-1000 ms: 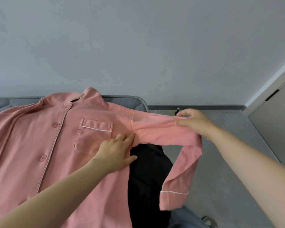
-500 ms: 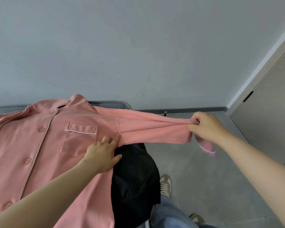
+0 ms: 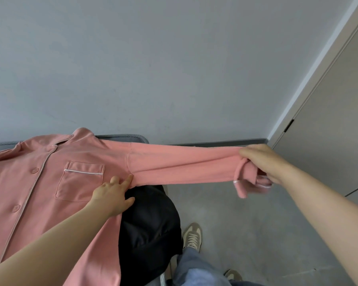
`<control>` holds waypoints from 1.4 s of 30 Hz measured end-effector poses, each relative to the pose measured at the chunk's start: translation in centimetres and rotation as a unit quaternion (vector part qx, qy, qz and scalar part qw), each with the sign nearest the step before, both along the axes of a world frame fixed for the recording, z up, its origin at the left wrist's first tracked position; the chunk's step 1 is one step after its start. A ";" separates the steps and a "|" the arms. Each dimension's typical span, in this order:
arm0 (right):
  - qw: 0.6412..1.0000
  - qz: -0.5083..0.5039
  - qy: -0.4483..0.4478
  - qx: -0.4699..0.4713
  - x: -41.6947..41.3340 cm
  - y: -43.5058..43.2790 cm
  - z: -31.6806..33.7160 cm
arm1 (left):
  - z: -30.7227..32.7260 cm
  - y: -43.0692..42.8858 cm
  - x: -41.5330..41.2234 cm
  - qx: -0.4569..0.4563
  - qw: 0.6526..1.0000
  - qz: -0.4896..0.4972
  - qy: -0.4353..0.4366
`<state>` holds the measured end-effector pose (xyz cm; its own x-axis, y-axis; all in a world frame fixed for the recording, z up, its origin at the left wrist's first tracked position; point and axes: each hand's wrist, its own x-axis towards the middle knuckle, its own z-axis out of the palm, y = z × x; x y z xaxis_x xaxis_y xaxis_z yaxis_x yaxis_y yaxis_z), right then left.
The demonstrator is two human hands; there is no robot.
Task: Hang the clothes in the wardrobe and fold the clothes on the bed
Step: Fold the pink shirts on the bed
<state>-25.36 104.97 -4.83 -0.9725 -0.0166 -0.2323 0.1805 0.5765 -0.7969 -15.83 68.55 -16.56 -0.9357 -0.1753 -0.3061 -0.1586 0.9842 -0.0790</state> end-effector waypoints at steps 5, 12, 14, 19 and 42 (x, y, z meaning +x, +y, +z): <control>0.977 0.073 0.074 0.186 0.9 0.8 0.5 | 0.9 1.0 0.3 0.001 0.999 0.028 -0.016; 0.993 0.045 -0.028 -0.101 2.5 -0.6 1.7 | 4.8 6.2 0.9 0.258 0.937 -0.037 0.235; 0.994 0.045 -0.001 -0.095 2.8 -0.7 2.1 | 6.8 8.2 0.7 0.320 0.905 -0.087 0.267; 0.993 0.016 0.037 -0.111 3.2 -0.9 3.3 | 9.1 12.2 0.7 0.275 0.894 -0.256 0.244; 0.824 -0.063 -0.141 -0.545 5.9 -14.6 9.8 | 11.3 3.4 5.4 0.371 0.841 -0.061 0.389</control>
